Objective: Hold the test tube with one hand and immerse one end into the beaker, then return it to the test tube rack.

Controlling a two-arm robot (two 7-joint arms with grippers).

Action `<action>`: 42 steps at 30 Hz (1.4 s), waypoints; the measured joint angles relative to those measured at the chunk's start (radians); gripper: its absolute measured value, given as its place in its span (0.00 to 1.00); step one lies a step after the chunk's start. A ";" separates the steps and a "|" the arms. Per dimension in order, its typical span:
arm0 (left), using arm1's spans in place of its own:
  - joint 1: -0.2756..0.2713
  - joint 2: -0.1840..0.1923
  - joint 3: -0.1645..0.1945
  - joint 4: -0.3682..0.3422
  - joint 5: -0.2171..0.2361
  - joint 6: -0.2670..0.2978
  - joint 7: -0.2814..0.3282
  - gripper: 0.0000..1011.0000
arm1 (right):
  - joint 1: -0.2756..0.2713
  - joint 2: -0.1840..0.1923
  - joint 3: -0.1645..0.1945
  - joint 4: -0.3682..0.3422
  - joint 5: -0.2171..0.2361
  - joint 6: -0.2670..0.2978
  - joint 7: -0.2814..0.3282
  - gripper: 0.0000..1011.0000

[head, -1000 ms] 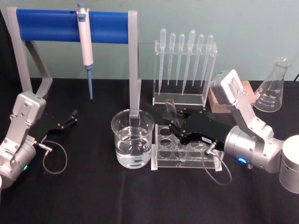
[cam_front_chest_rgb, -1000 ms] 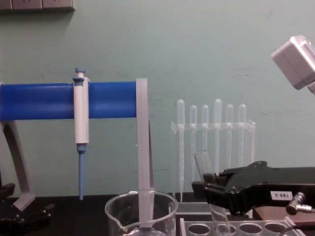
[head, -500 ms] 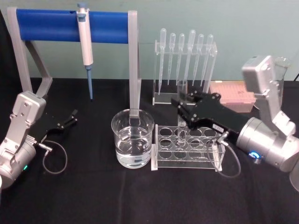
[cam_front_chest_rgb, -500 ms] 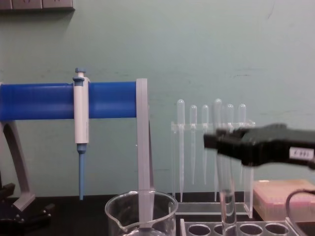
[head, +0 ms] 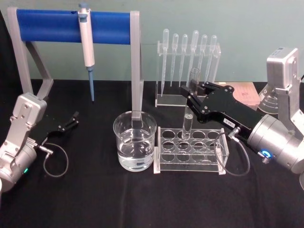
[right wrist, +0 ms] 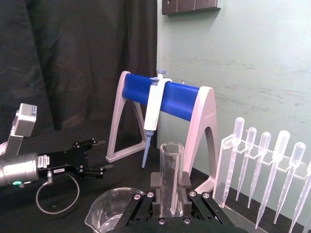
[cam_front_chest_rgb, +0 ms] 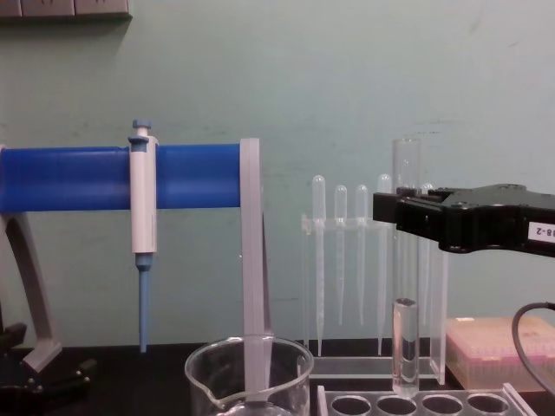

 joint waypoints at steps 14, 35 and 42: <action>0.000 0.000 0.000 0.000 0.000 0.000 0.000 0.99 | 0.001 0.000 0.000 0.000 0.000 0.000 0.000 0.22; 0.000 0.000 0.000 0.000 0.000 0.000 0.000 0.99 | 0.001 0.000 0.000 0.000 0.000 0.000 0.001 0.22; 0.000 0.000 0.000 0.000 0.000 0.000 0.000 0.99 | 0.001 0.000 0.000 0.000 0.000 0.000 0.002 0.22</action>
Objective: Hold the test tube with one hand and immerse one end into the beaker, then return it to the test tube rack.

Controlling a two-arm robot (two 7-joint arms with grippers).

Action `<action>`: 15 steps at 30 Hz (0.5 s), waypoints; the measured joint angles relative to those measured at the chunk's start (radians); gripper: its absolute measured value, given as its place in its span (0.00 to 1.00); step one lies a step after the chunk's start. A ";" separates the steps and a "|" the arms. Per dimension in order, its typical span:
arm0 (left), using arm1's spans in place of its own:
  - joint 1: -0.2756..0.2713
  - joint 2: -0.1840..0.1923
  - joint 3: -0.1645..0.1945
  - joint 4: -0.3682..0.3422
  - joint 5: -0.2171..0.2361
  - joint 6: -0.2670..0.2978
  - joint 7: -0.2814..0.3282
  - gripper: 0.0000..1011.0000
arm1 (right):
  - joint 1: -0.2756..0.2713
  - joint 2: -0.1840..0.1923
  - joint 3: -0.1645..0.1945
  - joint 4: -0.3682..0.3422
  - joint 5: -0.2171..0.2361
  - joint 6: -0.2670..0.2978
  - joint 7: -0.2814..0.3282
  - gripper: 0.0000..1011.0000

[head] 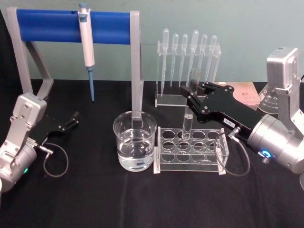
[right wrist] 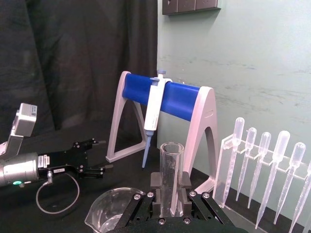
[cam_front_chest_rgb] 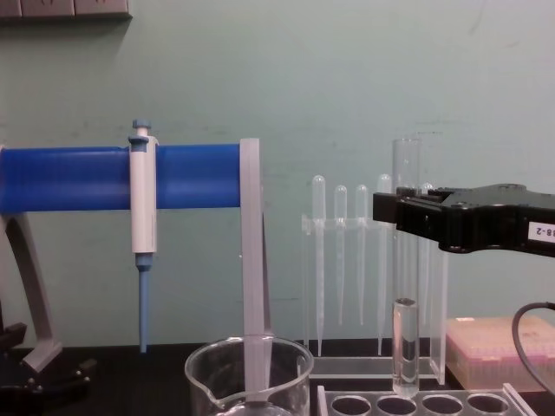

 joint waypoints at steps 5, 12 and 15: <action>0.000 0.000 0.000 0.000 0.000 0.000 0.000 0.99 | 0.000 0.000 0.000 0.000 0.000 0.000 0.000 0.22; 0.000 0.000 0.000 0.000 0.000 0.000 0.000 0.99 | 0.000 0.000 0.000 0.000 0.000 0.000 0.000 0.22; 0.000 0.000 0.000 0.000 0.000 0.000 0.000 0.99 | 0.000 0.000 0.000 0.000 0.000 0.000 0.000 0.22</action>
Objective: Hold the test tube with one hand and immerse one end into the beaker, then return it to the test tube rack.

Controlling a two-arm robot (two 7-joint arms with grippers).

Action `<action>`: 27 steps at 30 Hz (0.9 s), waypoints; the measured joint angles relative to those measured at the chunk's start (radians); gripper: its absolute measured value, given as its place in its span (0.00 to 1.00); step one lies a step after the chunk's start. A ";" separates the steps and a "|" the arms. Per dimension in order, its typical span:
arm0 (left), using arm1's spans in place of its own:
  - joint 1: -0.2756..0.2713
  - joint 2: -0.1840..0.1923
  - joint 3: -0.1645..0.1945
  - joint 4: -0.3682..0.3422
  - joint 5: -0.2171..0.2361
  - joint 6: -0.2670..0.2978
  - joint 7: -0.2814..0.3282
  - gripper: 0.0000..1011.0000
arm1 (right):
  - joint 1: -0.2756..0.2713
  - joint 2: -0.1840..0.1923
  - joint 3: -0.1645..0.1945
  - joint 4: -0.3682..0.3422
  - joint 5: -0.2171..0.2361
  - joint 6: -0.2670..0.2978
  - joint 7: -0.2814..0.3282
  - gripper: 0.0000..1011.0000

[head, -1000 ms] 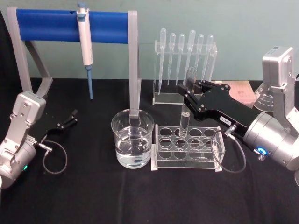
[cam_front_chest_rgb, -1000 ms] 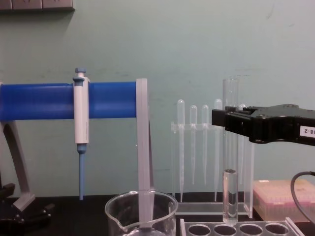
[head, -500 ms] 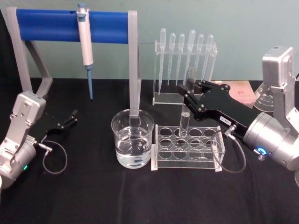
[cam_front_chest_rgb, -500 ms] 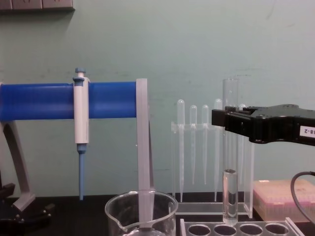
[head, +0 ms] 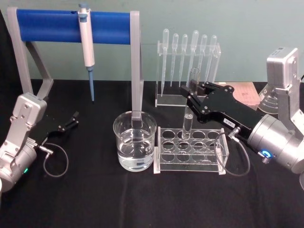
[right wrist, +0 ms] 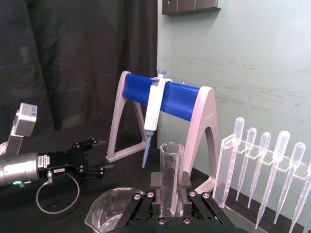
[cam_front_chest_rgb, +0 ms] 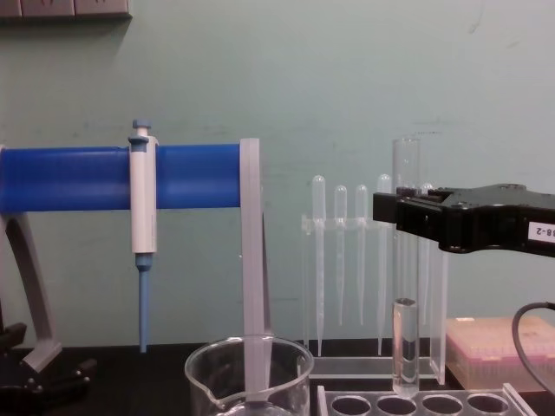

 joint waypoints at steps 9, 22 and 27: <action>0.000 0.000 0.000 0.000 0.000 0.000 0.000 0.99 | 0.000 0.000 0.000 0.000 0.000 0.000 0.000 0.22; 0.000 0.000 0.000 0.000 0.000 0.000 0.000 0.99 | 0.000 0.000 0.000 0.000 0.000 0.000 0.000 0.22; 0.000 0.000 0.000 0.000 0.000 0.000 0.000 0.99 | 0.000 0.000 0.000 0.000 0.000 0.000 0.000 0.22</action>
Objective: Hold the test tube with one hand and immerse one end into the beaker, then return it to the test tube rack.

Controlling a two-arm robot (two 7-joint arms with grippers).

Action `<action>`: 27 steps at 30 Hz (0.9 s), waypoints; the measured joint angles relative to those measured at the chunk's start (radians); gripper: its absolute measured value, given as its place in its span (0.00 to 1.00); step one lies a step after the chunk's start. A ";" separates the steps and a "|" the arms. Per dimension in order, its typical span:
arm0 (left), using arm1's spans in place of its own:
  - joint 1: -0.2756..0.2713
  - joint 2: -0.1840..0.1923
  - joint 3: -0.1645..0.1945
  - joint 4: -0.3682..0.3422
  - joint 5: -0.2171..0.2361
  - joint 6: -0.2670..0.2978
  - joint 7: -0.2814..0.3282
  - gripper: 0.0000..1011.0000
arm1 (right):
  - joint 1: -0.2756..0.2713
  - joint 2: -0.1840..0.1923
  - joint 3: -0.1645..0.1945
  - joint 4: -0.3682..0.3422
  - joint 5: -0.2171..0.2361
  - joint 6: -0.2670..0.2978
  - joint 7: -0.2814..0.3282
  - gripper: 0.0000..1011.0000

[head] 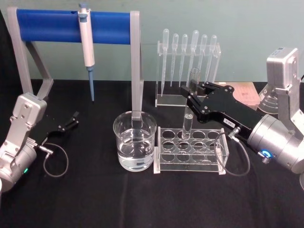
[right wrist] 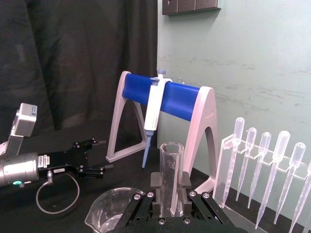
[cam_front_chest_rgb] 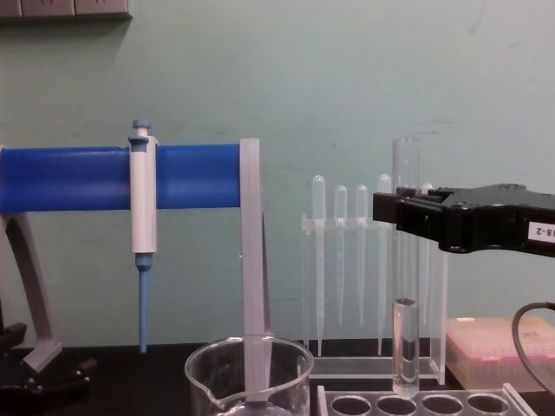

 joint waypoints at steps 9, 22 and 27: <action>0.000 0.000 0.000 0.000 0.000 0.000 0.000 0.99 | 0.000 0.000 0.000 0.000 0.000 0.000 0.000 0.22; 0.000 0.000 0.000 0.000 0.000 0.000 0.000 0.99 | 0.000 0.000 0.000 0.000 0.000 0.000 0.000 0.22; 0.000 0.000 0.000 0.000 0.000 0.000 0.000 0.99 | 0.000 0.000 0.000 0.000 0.000 0.000 0.000 0.22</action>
